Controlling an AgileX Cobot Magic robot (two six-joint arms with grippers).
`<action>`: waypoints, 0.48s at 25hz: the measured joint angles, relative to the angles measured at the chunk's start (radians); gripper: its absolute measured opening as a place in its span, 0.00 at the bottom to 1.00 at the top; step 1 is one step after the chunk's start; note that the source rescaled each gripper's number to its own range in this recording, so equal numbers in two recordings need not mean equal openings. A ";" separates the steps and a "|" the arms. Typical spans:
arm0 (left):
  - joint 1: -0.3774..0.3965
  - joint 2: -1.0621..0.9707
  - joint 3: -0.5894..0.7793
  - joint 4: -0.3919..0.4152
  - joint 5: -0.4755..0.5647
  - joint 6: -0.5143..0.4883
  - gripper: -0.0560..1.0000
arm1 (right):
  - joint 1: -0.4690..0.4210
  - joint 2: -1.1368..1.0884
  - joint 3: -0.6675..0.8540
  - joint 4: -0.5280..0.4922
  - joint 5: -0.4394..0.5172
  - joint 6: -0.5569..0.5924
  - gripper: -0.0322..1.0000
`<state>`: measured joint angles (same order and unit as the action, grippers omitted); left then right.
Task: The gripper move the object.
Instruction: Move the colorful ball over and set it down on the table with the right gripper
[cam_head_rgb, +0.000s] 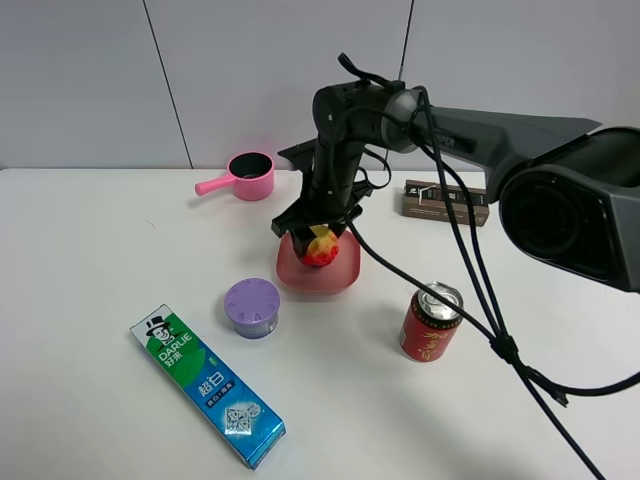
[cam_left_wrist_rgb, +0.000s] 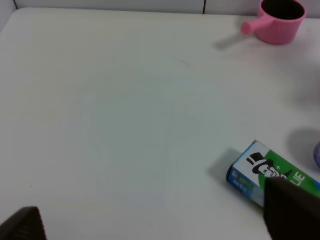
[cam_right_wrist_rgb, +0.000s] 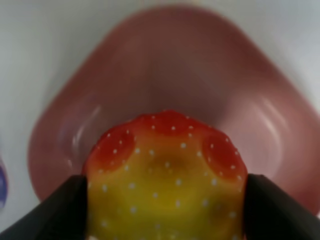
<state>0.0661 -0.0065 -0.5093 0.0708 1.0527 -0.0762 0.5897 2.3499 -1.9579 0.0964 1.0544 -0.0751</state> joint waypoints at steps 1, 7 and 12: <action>0.000 0.000 0.000 0.000 0.000 0.000 1.00 | 0.000 0.000 -0.001 0.000 -0.007 0.000 0.03; 0.000 0.000 0.000 0.000 0.000 0.000 1.00 | 0.000 0.000 -0.001 0.000 -0.010 0.000 0.03; 0.000 0.000 0.000 0.000 0.000 0.000 1.00 | 0.000 0.000 -0.001 0.000 -0.009 0.000 0.03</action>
<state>0.0661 -0.0065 -0.5093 0.0708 1.0527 -0.0762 0.5897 2.3499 -1.9592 0.0964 1.0453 -0.0751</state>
